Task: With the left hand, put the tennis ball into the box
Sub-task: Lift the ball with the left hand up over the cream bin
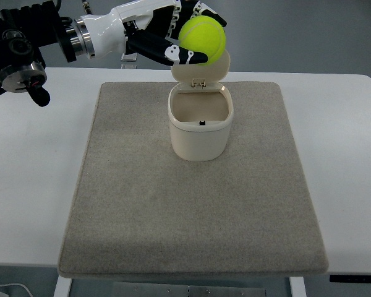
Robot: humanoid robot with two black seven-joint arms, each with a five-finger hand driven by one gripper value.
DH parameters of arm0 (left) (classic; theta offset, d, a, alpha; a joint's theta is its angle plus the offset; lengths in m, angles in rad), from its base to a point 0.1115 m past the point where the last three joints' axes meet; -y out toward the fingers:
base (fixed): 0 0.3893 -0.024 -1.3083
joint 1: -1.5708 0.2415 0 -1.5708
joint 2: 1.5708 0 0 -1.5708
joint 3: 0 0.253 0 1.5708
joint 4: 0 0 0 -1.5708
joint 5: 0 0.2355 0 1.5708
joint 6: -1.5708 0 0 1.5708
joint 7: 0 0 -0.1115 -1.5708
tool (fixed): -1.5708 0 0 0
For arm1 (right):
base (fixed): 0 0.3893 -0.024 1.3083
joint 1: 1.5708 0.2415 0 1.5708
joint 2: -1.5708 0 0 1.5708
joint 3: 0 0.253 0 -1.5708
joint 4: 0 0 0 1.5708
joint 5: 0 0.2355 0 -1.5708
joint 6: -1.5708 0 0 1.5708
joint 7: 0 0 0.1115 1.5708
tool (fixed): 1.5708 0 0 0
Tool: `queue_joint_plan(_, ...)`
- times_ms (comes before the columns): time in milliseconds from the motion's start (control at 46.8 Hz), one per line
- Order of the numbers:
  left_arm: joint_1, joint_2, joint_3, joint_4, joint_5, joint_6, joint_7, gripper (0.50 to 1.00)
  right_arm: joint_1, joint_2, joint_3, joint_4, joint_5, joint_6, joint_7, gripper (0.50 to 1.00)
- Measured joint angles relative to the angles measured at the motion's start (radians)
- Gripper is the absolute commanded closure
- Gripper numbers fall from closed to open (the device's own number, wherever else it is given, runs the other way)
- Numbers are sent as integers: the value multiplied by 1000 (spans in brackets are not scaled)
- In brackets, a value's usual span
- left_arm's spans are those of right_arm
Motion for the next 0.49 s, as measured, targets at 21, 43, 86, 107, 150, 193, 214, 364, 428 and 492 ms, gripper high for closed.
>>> queue_joint_plan(21, 0, 0, 7, -1, 1, -1, 1, 1000, 0, 0, 0, 0, 0, 0, 0, 562)
queue_joint_plan(43, 0, 0, 14, -1, 1, -1, 2, 1000, 0, 0, 0, 0, 0, 0, 0, 562)
queue_joint_plan(86, 0, 0, 28, -1, 1, -2, 3, 1000, 0, 0, 0, 0, 0, 0, 0, 562)
queue_joint_plan(107, 0, 0, 36, -1, 2, -3, 4, 1000, 0, 0, 0, 0, 0, 0, 0, 562)
queue_joint_plan(150, 0, 1, 50, -1, 3, -5, 4, 1000, 0, 0, 0, 0, 0, 0, 0, 562)
queue_joint_plan(193, 0, 2, 64, -1, 8, -8, 5, 1000, 0, 0, 0, 0, 0, 0, 0, 562)
queue_joint_plan(214, 0, 3, 71, -1, 13, -9, 5, 1000, 0, 0, 0, 0, 0, 0, 0, 562)
queue_joint_plan(364, 0, 7, 113, -1, 39, -9, 6, 1000, 0, 0, 0, 0, 0, 0, -1, 562)
queue_joint_plan(428, 0, 9, 120, 1, 39, -9, 7, 1000, 0, 0, 0, 0, 0, 0, -1, 562)
queue_joint_plan(492, 0, 10, 126, 4, 40, -9, 8, 1000, 0, 0, 0, 0, 0, 0, 0, 562)
